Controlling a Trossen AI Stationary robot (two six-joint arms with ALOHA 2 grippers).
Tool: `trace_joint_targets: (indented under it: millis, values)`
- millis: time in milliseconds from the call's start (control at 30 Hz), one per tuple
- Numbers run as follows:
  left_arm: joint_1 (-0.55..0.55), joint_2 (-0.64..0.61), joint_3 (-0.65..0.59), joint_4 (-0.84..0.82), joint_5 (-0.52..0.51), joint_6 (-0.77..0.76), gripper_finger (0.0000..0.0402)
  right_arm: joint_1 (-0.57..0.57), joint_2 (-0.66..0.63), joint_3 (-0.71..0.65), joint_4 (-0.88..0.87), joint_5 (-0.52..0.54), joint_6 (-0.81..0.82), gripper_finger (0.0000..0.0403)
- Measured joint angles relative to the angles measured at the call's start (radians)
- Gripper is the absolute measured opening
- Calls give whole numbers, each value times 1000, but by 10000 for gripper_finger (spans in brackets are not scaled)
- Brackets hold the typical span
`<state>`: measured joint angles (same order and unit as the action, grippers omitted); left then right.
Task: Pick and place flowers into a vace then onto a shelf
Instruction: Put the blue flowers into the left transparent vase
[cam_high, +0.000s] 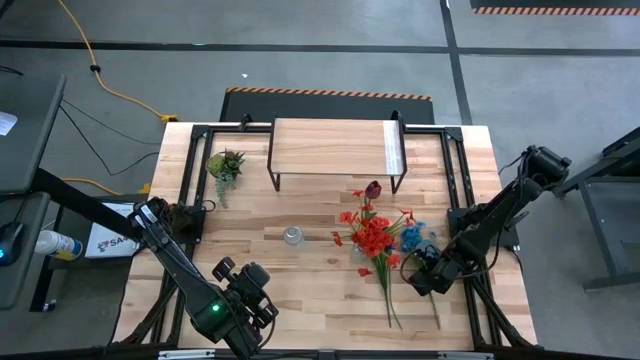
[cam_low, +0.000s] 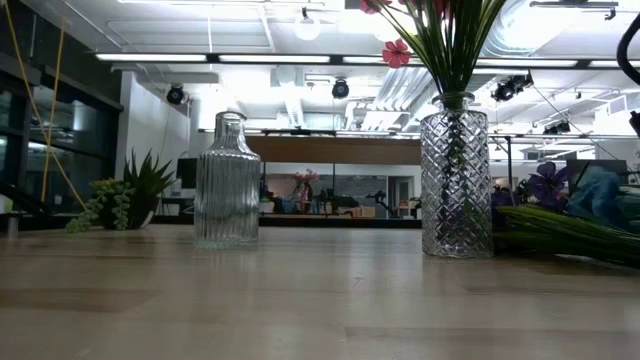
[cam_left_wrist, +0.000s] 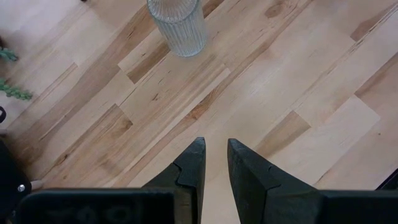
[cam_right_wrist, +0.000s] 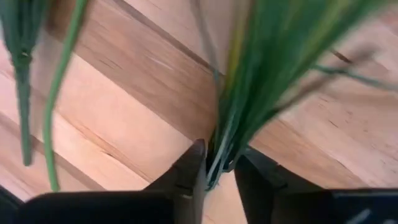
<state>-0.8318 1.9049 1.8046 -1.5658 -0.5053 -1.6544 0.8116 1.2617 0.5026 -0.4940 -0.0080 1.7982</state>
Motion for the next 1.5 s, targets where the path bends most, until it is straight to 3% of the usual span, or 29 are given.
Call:
trace_joint_targets:
  millis: [167,433,633,767,900,1167,1500]
  values:
    - [0,0,0,0,0,0,104,0,-1,0,-1,-11,0,13]
    - [0,0,0,0,0,0,104,0,-8,0,-28,-62,33,16]
    - [0,0,0,0,0,1,104,-11,-105,0,-74,-23,49,12]
    - [0,0,0,0,0,2,104,-41,-192,32,-231,2,56,8]
    - [0,0,0,0,0,6,104,-82,-267,148,-524,31,45,8]
    - [0,0,0,-1,0,36,104,-187,-327,530,-1066,211,-35,7]
    - [0,0,0,-5,0,36,104,-403,-341,923,-1071,657,-417,7]
